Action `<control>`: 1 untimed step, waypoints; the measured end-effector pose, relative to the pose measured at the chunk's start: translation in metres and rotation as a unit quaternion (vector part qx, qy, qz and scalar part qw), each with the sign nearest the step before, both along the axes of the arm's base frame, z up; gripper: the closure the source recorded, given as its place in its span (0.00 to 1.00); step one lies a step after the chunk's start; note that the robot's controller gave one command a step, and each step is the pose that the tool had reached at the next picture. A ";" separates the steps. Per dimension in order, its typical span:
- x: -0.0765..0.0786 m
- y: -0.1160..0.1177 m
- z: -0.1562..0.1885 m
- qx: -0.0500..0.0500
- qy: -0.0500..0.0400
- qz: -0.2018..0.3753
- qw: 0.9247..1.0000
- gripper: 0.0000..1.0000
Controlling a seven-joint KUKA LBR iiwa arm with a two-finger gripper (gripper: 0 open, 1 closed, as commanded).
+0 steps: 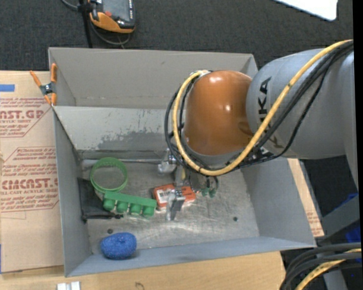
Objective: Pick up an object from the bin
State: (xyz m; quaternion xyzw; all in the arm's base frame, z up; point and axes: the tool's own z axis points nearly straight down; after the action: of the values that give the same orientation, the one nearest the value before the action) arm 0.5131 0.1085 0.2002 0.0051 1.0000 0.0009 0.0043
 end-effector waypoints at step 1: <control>0.043 -0.016 -0.120 0.003 -0.001 0.117 0.993 1.00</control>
Offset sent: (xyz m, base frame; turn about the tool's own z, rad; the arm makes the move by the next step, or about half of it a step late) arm 0.0000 0.0000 0.0000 0.0000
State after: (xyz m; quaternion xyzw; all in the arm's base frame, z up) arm 0.5556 0.0928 0.0797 -0.1116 0.9937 0.0039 0.0048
